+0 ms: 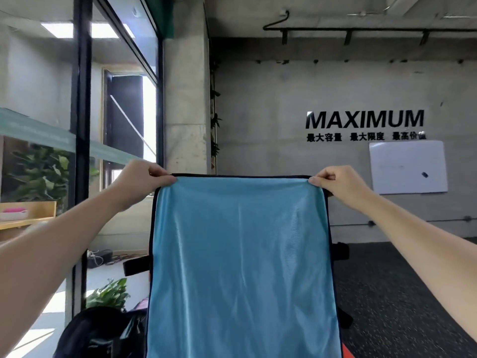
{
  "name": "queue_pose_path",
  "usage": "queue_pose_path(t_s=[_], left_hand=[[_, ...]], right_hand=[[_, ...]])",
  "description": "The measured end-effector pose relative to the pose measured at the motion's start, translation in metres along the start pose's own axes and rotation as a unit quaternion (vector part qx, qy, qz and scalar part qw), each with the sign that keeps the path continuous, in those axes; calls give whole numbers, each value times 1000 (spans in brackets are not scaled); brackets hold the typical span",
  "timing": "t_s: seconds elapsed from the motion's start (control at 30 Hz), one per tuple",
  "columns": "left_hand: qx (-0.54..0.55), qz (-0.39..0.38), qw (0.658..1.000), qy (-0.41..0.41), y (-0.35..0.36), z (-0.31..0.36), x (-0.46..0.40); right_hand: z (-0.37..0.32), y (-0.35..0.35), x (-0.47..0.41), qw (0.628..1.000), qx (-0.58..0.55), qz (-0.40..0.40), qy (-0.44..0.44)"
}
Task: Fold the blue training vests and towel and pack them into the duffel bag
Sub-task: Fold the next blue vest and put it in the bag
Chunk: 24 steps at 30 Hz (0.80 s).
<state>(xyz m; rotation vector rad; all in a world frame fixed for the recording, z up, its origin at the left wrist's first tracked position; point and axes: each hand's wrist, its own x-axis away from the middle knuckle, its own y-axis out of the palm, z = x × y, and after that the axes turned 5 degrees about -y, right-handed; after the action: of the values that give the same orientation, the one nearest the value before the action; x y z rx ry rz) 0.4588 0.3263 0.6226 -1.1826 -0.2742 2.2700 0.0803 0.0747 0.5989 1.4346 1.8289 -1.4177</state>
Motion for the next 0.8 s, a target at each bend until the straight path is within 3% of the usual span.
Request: queue_pose_path(t_s=[0.4,0.6,0.7,0.8], left_hand=[[77,-77,992,-67,-2,-21,-1],[65,-51,995,-56,-5,-16,-10],[13,-13,1000,-25,-7,-8,-17],[-86,11,996,10,-10,3,-23]], right_hand=[[16,12,3,998,-53,12,11],[16,5,-8,989,-136,11,51],[4,-5,-15,994,-102,2,35],[-5,-13,-21,1000,8,-12,-1]])
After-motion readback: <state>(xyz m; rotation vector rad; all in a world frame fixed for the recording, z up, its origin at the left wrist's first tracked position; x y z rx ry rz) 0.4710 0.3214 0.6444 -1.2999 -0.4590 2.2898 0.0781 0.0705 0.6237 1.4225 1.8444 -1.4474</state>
